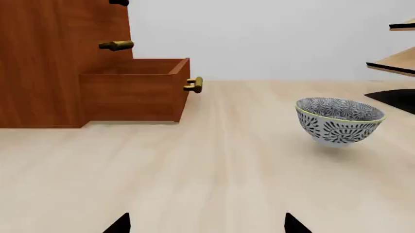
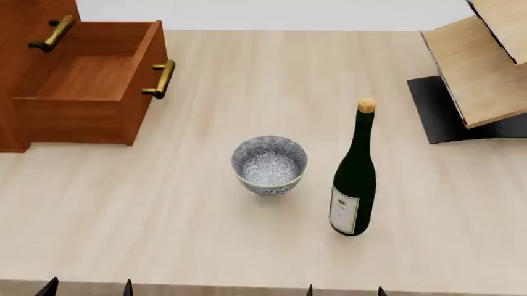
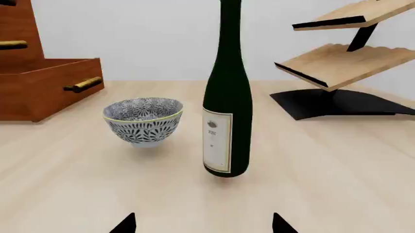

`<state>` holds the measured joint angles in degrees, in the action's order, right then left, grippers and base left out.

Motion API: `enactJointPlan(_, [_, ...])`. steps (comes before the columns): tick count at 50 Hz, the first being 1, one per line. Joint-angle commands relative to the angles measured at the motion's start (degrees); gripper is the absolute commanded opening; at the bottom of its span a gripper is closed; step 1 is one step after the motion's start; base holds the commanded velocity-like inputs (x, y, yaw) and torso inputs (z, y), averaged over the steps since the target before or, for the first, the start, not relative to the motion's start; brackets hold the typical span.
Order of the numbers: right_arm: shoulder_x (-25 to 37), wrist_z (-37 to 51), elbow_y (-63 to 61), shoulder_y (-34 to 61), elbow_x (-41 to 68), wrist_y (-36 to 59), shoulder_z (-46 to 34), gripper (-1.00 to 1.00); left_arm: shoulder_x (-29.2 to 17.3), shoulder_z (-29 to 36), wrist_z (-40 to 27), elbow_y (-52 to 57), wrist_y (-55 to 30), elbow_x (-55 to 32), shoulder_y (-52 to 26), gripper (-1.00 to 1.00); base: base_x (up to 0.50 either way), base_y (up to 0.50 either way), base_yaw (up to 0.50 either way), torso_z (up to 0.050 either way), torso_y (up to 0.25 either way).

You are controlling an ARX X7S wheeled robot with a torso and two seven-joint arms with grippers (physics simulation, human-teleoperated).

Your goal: Put the wine bottle in the bottom drawer of the cabinet.

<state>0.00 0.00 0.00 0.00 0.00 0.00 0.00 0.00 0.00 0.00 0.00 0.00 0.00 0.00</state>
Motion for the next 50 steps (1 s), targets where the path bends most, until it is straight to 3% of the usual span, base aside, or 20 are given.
enactJointPlan(1, [0.85, 1.11, 0.28, 0.09, 0.85, -0.20, -1.11, 1.00, -0.79, 0.97, -0.97, -0.07, 0.18, -0.78, 0.09, 1.00, 0.00, 0.00, 0.00, 0.000, 0.000])
enactJointPlan(14, [2.99, 4.86, 0.43, 0.08, -0.27, -2.08, -4.50, 1.00, -3.20, 3.84, -2.50, -1.31, 0.84, -2.82, -0.41, 1.00, 0.00, 0.00, 0.00, 0.001, 0.000])
enactJointPlan(50, [5.92, 8.15, -0.29, -0.20, 0.53, -3.47, -8.33, 1.00, -5.45, 6.48, -5.89, -2.63, -0.21, -5.48, -1.57, 1.00, 0.00, 0.00, 0.00, 0.050, 0.000])
